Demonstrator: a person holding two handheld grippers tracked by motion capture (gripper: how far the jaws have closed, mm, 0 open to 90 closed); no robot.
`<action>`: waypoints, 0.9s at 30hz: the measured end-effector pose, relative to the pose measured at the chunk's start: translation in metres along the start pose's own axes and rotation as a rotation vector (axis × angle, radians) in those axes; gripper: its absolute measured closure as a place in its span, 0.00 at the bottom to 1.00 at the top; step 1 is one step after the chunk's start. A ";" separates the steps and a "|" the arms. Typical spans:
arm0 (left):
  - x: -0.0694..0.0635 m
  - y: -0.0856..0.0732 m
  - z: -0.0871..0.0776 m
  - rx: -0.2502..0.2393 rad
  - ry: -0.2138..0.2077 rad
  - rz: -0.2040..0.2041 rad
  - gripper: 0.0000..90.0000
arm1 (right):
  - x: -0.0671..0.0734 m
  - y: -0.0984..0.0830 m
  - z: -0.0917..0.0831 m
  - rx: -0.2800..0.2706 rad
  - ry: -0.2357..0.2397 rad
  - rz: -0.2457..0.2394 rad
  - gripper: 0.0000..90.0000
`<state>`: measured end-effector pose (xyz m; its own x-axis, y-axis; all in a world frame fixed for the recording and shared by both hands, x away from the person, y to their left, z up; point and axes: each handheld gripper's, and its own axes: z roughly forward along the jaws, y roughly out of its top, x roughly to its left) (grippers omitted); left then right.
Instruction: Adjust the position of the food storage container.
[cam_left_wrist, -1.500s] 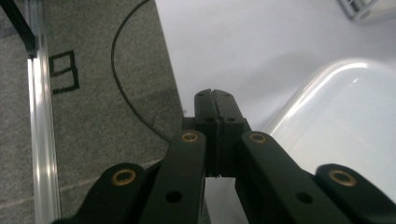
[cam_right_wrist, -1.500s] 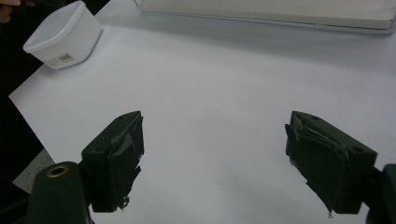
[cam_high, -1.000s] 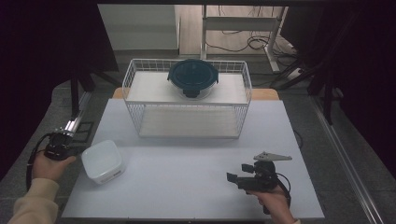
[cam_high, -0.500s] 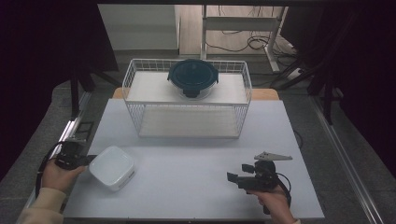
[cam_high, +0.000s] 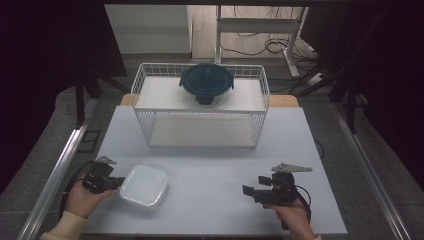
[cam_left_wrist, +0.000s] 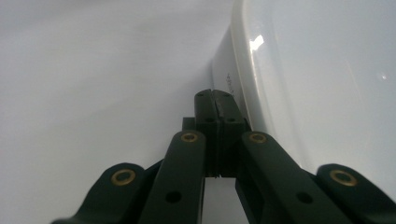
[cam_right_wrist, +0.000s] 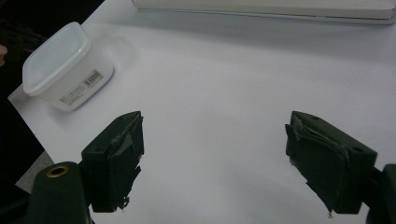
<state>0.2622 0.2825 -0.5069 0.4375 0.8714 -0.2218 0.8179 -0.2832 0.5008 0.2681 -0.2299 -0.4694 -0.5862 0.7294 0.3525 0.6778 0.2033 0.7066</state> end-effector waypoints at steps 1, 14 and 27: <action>-0.005 0.001 0.002 0.003 -0.010 0.012 1.00 | 0.000 0.000 0.000 0.001 -0.002 0.002 0.21; -0.044 0.011 0.019 0.030 -0.088 0.092 1.00 | -0.001 0.000 0.000 0.005 -0.010 0.004 0.22; -0.068 0.015 -0.021 -0.086 -0.166 0.163 1.00 | -0.003 0.000 -0.001 0.001 -0.016 0.011 0.21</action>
<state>0.2373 0.2272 -0.4668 0.6222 0.7372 -0.2636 0.7001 -0.3732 0.6088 0.2693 -0.2331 -0.4701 -0.5714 0.7423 0.3501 0.6848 0.1961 0.7018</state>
